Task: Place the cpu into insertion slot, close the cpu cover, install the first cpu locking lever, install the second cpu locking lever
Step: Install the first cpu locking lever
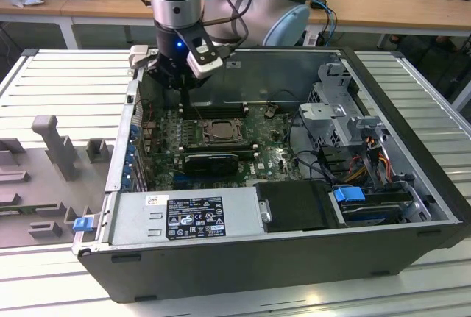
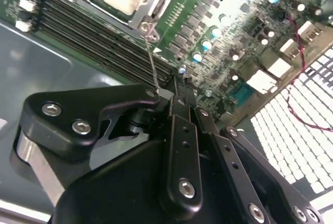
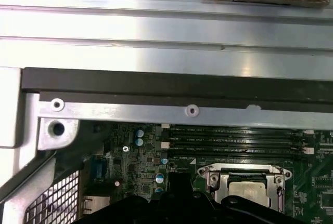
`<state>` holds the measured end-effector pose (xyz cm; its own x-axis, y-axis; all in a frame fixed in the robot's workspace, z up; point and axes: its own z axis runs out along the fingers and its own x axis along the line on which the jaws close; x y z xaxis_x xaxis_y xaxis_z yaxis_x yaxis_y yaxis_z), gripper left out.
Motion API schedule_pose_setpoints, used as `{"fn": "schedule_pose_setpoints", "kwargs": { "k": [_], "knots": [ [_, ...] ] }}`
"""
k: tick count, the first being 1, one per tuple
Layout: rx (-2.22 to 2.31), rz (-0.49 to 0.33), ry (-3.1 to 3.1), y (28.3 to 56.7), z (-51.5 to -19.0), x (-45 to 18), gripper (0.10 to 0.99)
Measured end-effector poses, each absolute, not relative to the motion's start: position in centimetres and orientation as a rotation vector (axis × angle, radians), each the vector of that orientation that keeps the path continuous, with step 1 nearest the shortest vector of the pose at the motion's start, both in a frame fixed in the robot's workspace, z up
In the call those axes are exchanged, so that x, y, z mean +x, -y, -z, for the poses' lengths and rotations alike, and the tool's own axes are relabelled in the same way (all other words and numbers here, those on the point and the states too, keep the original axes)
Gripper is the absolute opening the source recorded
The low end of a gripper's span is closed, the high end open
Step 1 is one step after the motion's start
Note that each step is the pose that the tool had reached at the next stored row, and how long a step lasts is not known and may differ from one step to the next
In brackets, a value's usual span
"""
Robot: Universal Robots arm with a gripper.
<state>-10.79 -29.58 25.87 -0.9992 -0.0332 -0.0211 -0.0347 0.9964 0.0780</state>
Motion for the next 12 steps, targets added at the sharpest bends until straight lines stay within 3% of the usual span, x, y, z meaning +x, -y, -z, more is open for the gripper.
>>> {"fn": "schedule_pose_setpoints", "kwargs": {
  "k": [12],
  "knots": [
    [-0.053,-0.122,-3.119,29.58,-25.85,-9.66,0.106]
  ]
}}
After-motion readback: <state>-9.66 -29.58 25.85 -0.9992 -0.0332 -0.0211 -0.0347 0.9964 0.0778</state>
